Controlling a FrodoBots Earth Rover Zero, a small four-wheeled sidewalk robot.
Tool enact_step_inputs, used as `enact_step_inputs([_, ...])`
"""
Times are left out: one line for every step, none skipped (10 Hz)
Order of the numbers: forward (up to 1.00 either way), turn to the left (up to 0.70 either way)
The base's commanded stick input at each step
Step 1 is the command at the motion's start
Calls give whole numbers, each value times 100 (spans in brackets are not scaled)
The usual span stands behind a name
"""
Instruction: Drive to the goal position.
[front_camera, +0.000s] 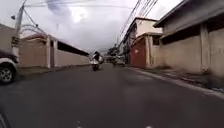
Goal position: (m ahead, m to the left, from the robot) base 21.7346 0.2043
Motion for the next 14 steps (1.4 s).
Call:
enact_step_inputs([100, -5])
enact_step_inputs([100, 0])
enact_step_inputs([100, 0])
enact_step_inputs([100, 0])
enact_step_inputs([100, 1])
enact_step_inputs([100, 4])
enact_step_inputs([100, 9])
enact_step_inputs([100, 35])
enact_step_inputs([100, 15])
enact_step_inputs([100, 0])
enact_step_inputs([100, 0])
enact_step_inputs([100, 1])
enact_step_inputs([100, 2])
enact_step_inputs([100, 2])
